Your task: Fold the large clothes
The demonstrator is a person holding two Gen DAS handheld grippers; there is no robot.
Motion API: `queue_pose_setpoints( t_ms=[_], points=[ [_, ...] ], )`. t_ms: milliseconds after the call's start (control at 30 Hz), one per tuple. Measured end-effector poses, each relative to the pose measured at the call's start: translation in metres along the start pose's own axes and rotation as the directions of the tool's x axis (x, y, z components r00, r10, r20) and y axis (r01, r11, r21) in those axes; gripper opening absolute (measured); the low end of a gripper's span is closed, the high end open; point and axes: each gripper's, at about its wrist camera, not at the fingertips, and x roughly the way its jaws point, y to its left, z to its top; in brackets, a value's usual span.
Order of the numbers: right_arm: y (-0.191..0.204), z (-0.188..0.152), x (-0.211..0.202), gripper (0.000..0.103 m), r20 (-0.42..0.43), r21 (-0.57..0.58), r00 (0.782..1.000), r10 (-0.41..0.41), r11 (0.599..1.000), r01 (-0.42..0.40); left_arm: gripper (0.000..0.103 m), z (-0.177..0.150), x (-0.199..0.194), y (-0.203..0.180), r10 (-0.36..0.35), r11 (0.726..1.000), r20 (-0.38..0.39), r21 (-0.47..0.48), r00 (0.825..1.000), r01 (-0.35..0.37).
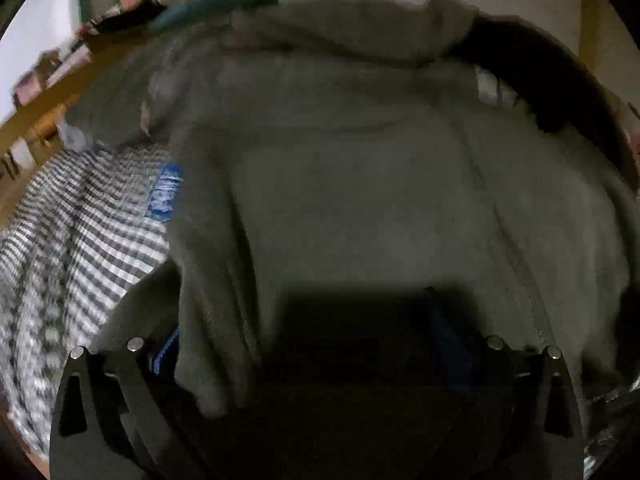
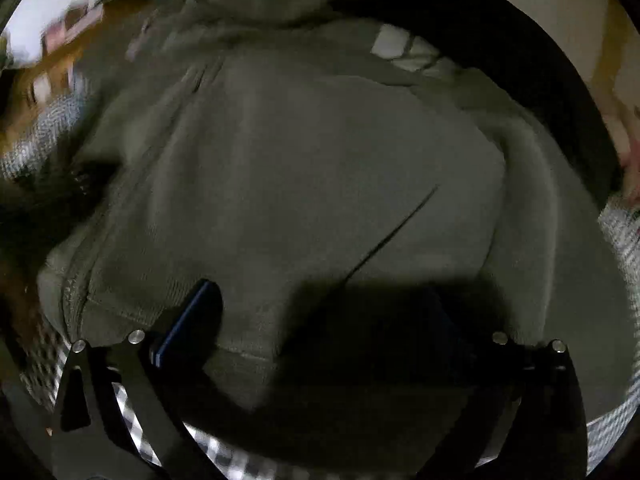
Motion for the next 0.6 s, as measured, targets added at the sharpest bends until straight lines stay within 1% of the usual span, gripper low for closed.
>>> queue_pose_setpoints(
  t_ms=[33, 100, 133, 167, 200, 233, 267, 300, 333, 367, 433, 500, 533, 600],
  points=[
    [-0.003, 0.002, -0.004, 0.100, -0.021, 0.017, 1.000, 0.008, 1.000, -0.007, 0.099, -0.001, -0.002, 0.004, -0.015, 1.000, 0.014, -0.017, 1.000, 0.015],
    [-0.005, 0.008, -0.015, 0.100, -0.052, 0.051, 0.999, 0.017, 0.999, -0.014, 0.099, 0.001, -0.004, 0.003, -0.008, 1.000, -0.005, -0.006, 1.000, 0.008],
    [-0.002, 0.008, -0.021, 0.100, -0.033, 0.059, 0.999, 0.025, 0.998, -0.023, 0.099, 0.002, 0.001, 0.007, -0.008, 1.000, -0.003, -0.007, 1.000, 0.008],
    [-0.001, 0.010, -0.032, 0.100, 0.007, 0.060, 1.000, 0.027, 0.998, -0.028, 0.099, 0.001, 0.000, 0.006, -0.008, 1.000, 0.000, -0.007, 1.000, 0.008],
    [0.000, 0.011, -0.036, 0.100, 0.024, 0.047, 1.000, 0.005, 0.999, -0.006, 0.099, 0.000, -0.001, 0.006, -0.006, 1.000, 0.005, -0.006, 1.000, 0.006],
    [0.000, 0.008, -0.030, 0.100, -0.002, 0.031, 1.000, -0.028, 0.999, 0.028, 0.099, 0.002, 0.004, 0.008, -0.005, 1.000, 0.006, -0.005, 1.000, 0.005],
    [-0.002, 0.004, -0.015, 0.100, -0.049, 0.026, 0.998, -0.039, 0.999, 0.040, 0.099, 0.002, 0.003, 0.008, -0.006, 1.000, 0.006, -0.005, 1.000, 0.006],
    [-0.007, 0.000, -0.004, 0.100, -0.062, 0.033, 0.998, -0.014, 0.999, 0.016, 0.099, 0.002, 0.004, 0.007, -0.005, 1.000, 0.005, -0.001, 1.000, 0.005],
    [-0.009, -0.004, -0.003, 0.101, -0.023, 0.028, 1.000, 0.001, 1.000, 0.000, 0.099, 0.001, 0.003, 0.004, -0.002, 1.000, 0.007, 0.003, 1.000, 0.002],
    [-0.007, -0.005, -0.002, 0.100, -0.026, 0.020, 1.000, -0.004, 1.000, 0.005, 0.099, 0.001, 0.003, 0.003, -0.001, 1.000, 0.009, 0.004, 1.000, 0.001],
    [-0.006, -0.002, -0.008, 0.100, -0.040, 0.048, 0.999, -0.007, 0.999, 0.009, 0.099, 0.003, 0.011, 0.009, -0.003, 1.000, 0.008, 0.003, 1.000, 0.003],
    [-0.007, -0.005, -0.022, 0.100, -0.009, 0.089, 1.000, 0.029, 0.996, -0.029, 0.099, 0.003, 0.011, 0.010, -0.002, 1.000, 0.009, 0.004, 1.000, 0.002],
    [-0.008, -0.010, -0.034, 0.100, 0.024, 0.113, 0.998, 0.063, 0.991, -0.065, 0.099, 0.003, 0.011, 0.009, -0.002, 1.000, 0.008, 0.004, 1.000, 0.002],
    [-0.014, -0.023, -0.055, 0.100, 0.084, 0.154, 0.991, 0.105, 0.981, -0.117, 0.099, 0.004, 0.010, 0.009, -0.001, 1.000, 0.008, 0.004, 1.000, 0.001]
  ],
)
